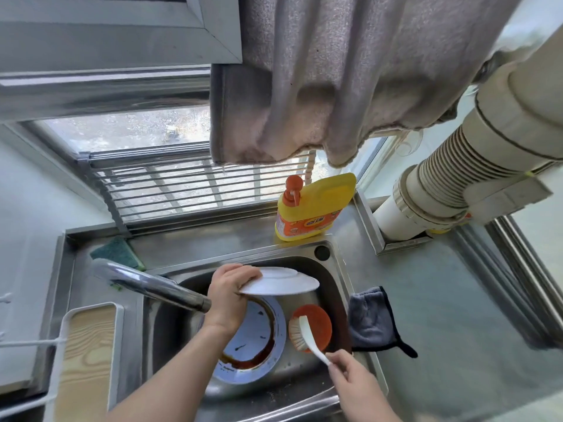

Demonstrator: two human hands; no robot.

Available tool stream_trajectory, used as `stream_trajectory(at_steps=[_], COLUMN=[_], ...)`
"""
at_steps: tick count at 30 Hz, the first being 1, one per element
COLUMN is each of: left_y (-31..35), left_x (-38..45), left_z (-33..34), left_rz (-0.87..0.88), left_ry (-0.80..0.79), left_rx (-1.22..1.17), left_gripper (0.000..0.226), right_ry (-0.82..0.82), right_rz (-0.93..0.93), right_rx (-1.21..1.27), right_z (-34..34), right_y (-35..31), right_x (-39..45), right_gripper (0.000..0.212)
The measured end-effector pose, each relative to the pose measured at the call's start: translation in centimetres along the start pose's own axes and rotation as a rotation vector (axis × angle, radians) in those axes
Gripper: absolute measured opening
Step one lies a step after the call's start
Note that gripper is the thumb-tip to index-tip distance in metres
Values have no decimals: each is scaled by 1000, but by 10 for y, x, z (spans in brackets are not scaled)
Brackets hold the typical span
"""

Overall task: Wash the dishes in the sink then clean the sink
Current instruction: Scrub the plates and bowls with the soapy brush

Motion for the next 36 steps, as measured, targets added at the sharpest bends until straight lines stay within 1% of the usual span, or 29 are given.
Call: stream_trajectory(at_steps=[2,5,7,9,10,11,13,14,15,16,17,19,21,23,24,25,26,27,28,30,31,32,34,36], left_y=[-8,-16,-32,-59,-70,-77,-88,-93,-98,-102,-106,-109,-110,-116,-117,-119,-115,-103,-80,-22,7,38,95,149], left_x=[8,15,14,13,12,10,-1,-9,-19,-29,-39,-59,-75,-88,-95,-99,-100,-99,-94,-78,-68,-56,-29,-4], left_z=[13,27,29,28,24,20,14,11,9,8,9,12,17,25,29,34,40,45,48,47,41,29,-1,-31], left_rz=[47,43,-37,-188,-264,-339,-501,-591,-678,-743,-794,-916,-1024,-1174,-1261,-1322,-1348,-1319,-1247,-1006,-861,-699,-373,-107], left_ry=[-30,-141,-224,-262,-234,-169,1,115,234,338,403,449,539,565,574,578,559,512,413,174,101,68,40,9], left_rx=[56,169,271,298,276,221,56,-56,-185,-281,-321,-318,-427,-502,-520,-551,-601,-665,-720,-745,-722,-709,-641,-564], left_gripper=[43,36,28,34,39,40,32,25,21,24,31,48,69,95,101,102,97,84,66,28,15,7,12,11], right_ry=[1,-17,-21,-27,-34,-38,-56,-79,-107,-142,-193,-363,-554,-707,-759,-787,-797,-799,-792,-765,-746,-720,-659,-602], right_rz=[5,-8,-14,-10,-7,-7,-1,8,11,13,27,131,281,393,428,441,439,429,404,337,301,265,195,119], right_rx=[16,23,43,56,65,75,101,104,103,130,217,424,645,861,936,990,1017,1024,1023,1025,1032,1039,1055,1043], right_z=[5,11,11,11,11,11,14,17,21,24,26,34,41,41,40,38,35,33,29,22,17,12,-2,-18], right_y=[2,5,6,4,3,3,5,6,6,4,0,-4,-11,-23,-28,-32,-36,-39,-43,-51,-55,-59,-66,-76], right_x=[-3,-3,-1,1,3,6,14,19,22,23,23,19,9,1,-2,-4,-6,-7,-9,-9,-8,-6,-2,-1], right_gripper=[22,19,17,17,19,22,26,27,24,20,15,11,16,18,18,19,22,25,27,31,32,32,33,35])
Point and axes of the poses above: each hand's wrist, its own x-axis towards the middle knuckle, its own z-axis out of the palm, y = z × x, the point moved 8 cm from there along x, towards the middle knuckle, and after that the axes turned 10 degrees about z, right-handed, at the moved point
